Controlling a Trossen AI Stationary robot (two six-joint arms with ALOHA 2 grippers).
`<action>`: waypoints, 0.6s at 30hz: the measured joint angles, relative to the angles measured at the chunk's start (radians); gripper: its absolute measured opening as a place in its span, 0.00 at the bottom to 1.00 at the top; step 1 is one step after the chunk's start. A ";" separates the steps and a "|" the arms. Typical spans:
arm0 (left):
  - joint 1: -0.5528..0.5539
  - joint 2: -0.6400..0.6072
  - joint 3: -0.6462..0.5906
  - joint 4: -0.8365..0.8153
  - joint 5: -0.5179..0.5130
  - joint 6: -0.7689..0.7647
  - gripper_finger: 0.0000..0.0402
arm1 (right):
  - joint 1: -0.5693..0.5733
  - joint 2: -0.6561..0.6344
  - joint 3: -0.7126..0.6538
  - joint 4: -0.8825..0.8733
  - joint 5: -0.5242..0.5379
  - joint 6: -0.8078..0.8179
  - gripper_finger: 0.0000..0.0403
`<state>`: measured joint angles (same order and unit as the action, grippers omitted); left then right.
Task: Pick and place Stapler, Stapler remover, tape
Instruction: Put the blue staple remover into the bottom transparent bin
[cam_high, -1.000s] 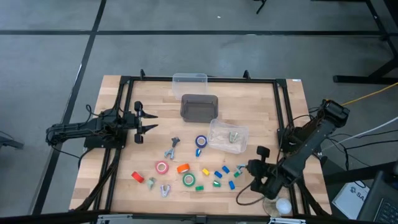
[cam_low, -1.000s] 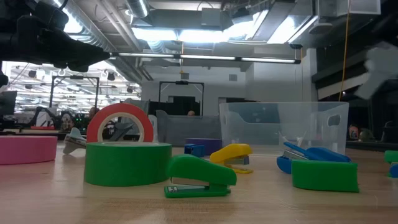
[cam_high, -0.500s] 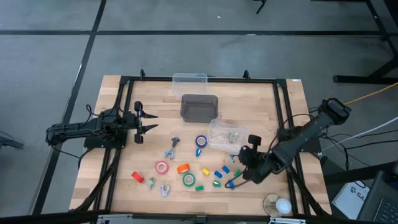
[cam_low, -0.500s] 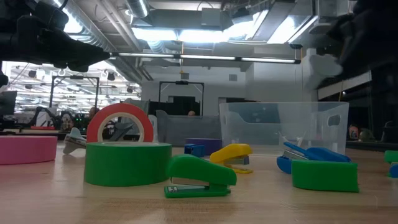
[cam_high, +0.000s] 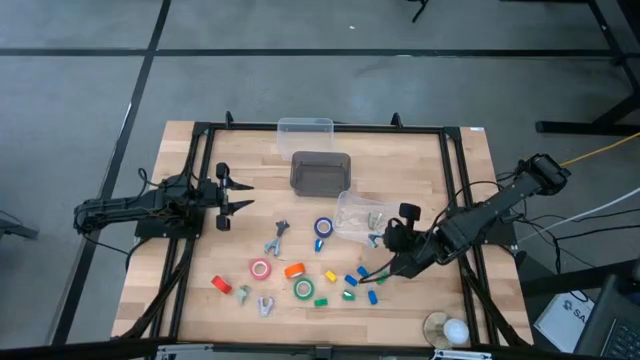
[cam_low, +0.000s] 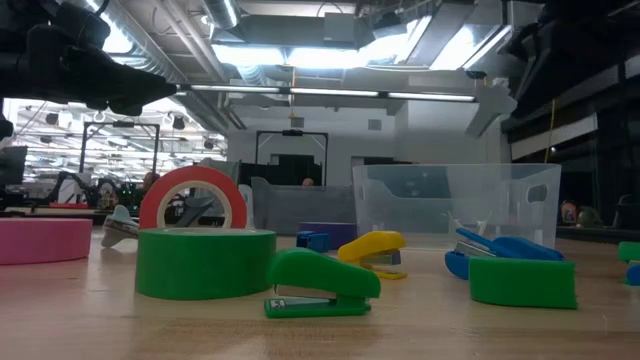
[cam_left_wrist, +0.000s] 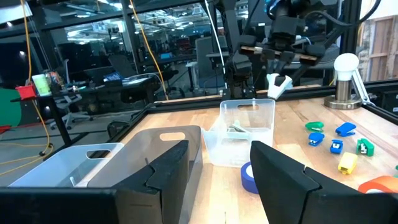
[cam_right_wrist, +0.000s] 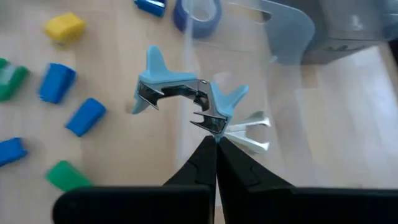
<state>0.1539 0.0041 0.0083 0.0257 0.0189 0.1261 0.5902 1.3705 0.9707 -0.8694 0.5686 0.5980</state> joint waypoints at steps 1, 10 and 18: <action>0.000 0.000 0.000 0.000 0.000 0.000 0.42 | -0.003 0.000 0.000 -0.015 0.010 0.000 0.01; 0.000 0.000 0.000 0.000 0.000 0.000 0.42 | -0.033 0.000 -0.073 -0.027 0.015 0.058 0.01; 0.000 0.000 0.000 0.000 0.000 0.000 0.42 | -0.056 0.000 -0.112 -0.009 0.015 0.105 0.01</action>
<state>0.1539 0.0042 0.0082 0.0257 0.0189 0.1261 0.5341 1.3705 0.8589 -0.8789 0.5838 0.7029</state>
